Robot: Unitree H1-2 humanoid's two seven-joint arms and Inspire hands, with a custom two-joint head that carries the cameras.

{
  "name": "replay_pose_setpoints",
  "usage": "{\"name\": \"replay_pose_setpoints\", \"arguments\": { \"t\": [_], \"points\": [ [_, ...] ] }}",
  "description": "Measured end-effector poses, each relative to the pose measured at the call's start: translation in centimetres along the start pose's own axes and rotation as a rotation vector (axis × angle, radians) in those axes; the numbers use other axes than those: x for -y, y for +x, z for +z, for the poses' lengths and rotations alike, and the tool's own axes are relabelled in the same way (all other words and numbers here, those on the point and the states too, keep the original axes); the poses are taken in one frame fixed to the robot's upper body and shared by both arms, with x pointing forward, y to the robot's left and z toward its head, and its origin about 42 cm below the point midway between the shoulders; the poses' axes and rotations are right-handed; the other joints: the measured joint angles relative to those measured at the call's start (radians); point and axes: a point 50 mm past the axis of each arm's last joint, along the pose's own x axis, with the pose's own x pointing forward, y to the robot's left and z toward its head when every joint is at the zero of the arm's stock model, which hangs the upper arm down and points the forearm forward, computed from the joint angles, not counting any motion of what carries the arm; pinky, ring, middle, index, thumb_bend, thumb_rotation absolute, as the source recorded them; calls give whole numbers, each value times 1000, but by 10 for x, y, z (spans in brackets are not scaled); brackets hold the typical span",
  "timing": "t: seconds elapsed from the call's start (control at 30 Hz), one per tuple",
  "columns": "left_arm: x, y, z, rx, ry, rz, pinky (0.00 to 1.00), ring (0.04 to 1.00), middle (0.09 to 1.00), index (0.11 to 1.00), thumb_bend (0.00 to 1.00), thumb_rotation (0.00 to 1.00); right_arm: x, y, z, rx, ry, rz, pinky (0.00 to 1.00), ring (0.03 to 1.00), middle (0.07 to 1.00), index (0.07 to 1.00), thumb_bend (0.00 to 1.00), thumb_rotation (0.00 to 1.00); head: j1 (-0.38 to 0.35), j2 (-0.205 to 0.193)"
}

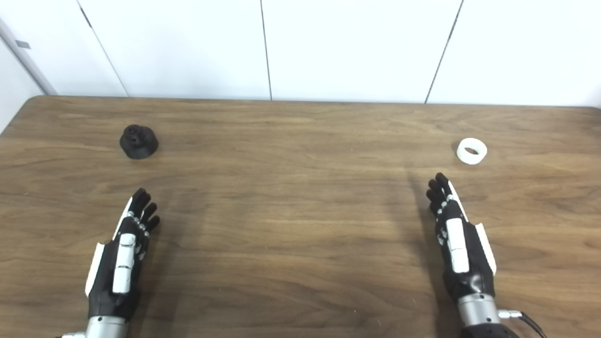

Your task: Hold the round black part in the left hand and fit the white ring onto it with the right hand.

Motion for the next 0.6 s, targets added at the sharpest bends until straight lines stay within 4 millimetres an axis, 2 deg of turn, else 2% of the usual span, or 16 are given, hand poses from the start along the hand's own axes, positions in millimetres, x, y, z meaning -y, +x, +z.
{"name": "replay_pose_setpoints", "arguments": {
  "t": [0.43, 0.6],
  "points": [
    [-4, -2, -1, -16, 0, 9, 969, 968, 973, 973, 528, 859, -3, 0, 1, 15, 5, 7, 986, 960, 966, 961, 512, 978, 0, 0],
    [-4, -3, -1, -19, 6, 6, 963, 966, 978, 978, 518, 863, -2, 0, 1, 14, 3, 5, 989, 969, 960, 951, 565, 960, 41, -15]
  ]
}}
